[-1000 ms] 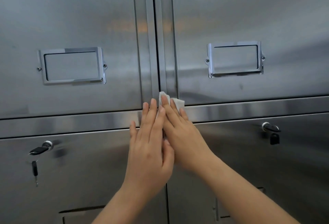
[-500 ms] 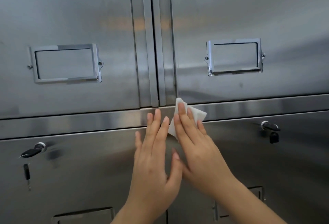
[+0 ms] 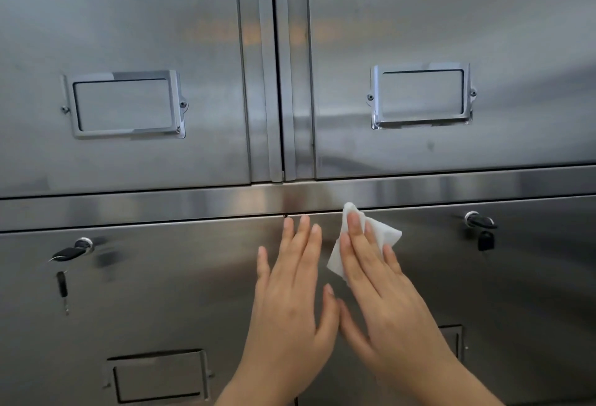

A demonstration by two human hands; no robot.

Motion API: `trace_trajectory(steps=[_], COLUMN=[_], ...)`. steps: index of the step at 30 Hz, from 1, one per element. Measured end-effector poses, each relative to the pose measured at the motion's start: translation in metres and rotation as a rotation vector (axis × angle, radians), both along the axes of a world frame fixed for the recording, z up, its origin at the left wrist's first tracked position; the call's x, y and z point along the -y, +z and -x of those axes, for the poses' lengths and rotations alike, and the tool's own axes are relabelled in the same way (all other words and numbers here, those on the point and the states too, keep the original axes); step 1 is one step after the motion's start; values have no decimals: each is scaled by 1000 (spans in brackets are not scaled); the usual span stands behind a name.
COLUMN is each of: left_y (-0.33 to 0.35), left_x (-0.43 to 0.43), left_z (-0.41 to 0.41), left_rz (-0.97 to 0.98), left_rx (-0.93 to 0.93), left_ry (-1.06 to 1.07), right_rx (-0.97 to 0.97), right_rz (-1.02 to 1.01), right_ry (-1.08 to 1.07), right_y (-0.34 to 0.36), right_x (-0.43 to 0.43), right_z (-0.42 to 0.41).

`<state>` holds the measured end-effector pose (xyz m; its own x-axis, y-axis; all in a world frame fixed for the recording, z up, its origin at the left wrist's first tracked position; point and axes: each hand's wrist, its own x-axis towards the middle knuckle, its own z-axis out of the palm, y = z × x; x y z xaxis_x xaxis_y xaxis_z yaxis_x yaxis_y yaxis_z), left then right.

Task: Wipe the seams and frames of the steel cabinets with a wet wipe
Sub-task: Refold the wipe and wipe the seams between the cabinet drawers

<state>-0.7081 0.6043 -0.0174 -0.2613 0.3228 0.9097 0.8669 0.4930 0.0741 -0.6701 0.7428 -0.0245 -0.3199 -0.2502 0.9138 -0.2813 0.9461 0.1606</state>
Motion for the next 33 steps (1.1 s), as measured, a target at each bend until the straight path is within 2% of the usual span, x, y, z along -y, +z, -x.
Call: trace_trajectory(steps=[10, 17, 27, 33], left_y=[-6, 5, -26, -57], left_x=[-46, -51, 28, 89], left_z=[-23, -71, -137, -161], left_rz=[-59, -6, 25, 67], left_rx=[-26, -41, 54, 136], left_ry=[55, 84, 101, 218], right_rx=[-66, -20, 86, 206], right_rz=[60, 62, 82, 87], right_ry=[3, -56, -61, -33], right_y=[-14, -18, -39, -58], right_x=[-31, -40, 34, 85], right_z=[-24, -79, -144, -160])
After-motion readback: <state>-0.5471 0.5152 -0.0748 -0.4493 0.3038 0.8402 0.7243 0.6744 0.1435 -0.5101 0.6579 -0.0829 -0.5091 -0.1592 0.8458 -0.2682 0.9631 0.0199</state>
